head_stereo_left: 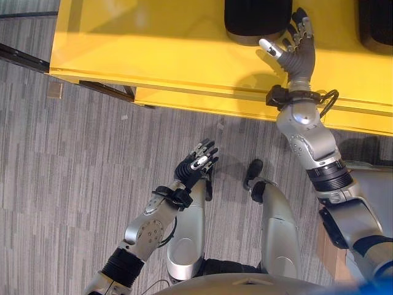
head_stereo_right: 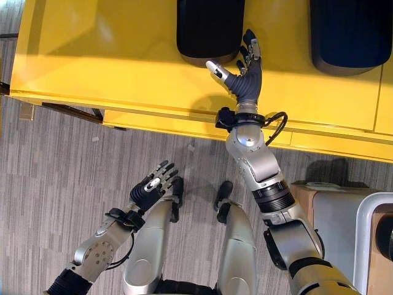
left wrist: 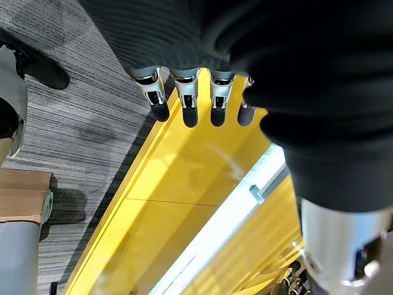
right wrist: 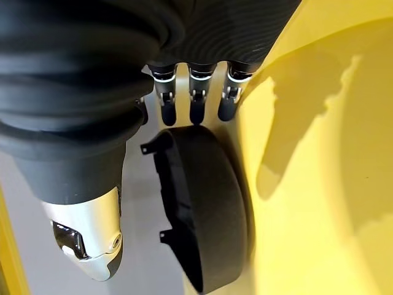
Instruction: Move parts from the plastic box to the shelf.
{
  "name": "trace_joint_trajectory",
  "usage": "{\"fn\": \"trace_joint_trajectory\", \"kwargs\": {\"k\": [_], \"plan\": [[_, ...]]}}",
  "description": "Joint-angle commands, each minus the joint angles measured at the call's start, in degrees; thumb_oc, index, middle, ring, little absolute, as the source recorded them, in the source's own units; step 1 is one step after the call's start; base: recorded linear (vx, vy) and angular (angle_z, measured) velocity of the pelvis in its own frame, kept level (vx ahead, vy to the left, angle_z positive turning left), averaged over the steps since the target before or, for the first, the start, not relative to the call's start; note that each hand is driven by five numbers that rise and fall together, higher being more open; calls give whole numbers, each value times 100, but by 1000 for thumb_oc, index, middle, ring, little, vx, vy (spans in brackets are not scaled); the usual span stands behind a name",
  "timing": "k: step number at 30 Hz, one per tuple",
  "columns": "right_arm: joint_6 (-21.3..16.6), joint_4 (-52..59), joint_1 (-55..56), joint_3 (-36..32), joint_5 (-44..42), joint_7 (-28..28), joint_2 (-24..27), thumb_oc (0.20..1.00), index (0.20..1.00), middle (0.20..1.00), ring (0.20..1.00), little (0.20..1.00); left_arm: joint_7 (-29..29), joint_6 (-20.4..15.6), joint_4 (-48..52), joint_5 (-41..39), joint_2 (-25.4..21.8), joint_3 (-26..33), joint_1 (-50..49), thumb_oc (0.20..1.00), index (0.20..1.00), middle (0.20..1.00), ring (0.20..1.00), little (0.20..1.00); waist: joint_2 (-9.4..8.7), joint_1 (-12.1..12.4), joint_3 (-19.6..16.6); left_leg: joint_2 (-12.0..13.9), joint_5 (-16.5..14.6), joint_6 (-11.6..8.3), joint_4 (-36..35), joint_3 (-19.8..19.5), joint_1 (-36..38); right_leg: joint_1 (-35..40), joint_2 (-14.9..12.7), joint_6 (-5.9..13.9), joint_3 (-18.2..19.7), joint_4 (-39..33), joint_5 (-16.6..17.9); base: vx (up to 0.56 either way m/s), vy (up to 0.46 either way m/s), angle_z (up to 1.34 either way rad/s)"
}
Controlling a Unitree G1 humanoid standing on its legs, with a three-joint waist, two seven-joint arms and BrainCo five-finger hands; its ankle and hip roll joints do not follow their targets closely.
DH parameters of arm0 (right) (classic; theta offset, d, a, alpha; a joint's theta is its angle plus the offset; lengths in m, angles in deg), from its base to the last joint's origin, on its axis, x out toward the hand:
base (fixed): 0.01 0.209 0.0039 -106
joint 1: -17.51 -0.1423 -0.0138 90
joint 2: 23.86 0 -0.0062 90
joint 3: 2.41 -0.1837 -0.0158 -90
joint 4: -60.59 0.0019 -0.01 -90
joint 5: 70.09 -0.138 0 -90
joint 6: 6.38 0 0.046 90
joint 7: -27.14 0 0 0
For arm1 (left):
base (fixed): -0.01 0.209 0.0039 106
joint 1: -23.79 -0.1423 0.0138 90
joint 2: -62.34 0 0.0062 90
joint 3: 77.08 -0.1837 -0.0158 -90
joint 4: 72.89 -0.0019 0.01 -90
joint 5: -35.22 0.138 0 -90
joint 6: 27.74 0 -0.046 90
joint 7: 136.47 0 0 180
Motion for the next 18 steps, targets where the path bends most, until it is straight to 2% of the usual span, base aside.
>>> {"fn": "trace_joint_trajectory", "kwargs": {"k": [1,9,10,11,18], "plan": [[-371,188,10,-165,254,-534,-71,1000,1000,1000,1000,1000,-28,-233,647,119,-12,-215,-208,1000,1000,1000,1000,1000,149,115,-187,350,555,-88,-647,195,169,269,-321,642,-43,611,-427,0,0,0],[-957,348,193,-550,998,-1169,-80,1000,1000,1000,1000,1000,-158,-438,579,171,107,-329,-184,1000,1000,1000,1000,1000,150,7,-187,352,544,-86,-716,235,226,282,-275,662,16,571,-425,-13,8,0],[-1010,401,168,-574,1090,-1229,-103,1000,1000,1000,1000,1000,-179,-486,563,187,128,-322,-120,1000,1000,1000,1000,1000,173,7,-187,386,675,-44,-752,261,98,155,-236,592,-24,523,-293,-85,28,-1],[-1056,473,243,-582,1219,-1293,-138,1000,1000,1000,1000,1000,-190,-541,540,193,154,-341,-125,1000,1000,1000,1000,1000,173,-16,-187,380,655,-38,-731,264,102,158,-231,589,-7,525,-297,-83,20,-4],[-1220,1002,928,-404,1805,-1306,-251,1000,1000,1000,1000,1000,-305,-768,527,183,250,-343,-146,1000,1000,1000,1000,1000,167,-221,-187,386,649,-42,-779,356,233,230,-182,604,130,397,-242,-13,37,-5]]}}
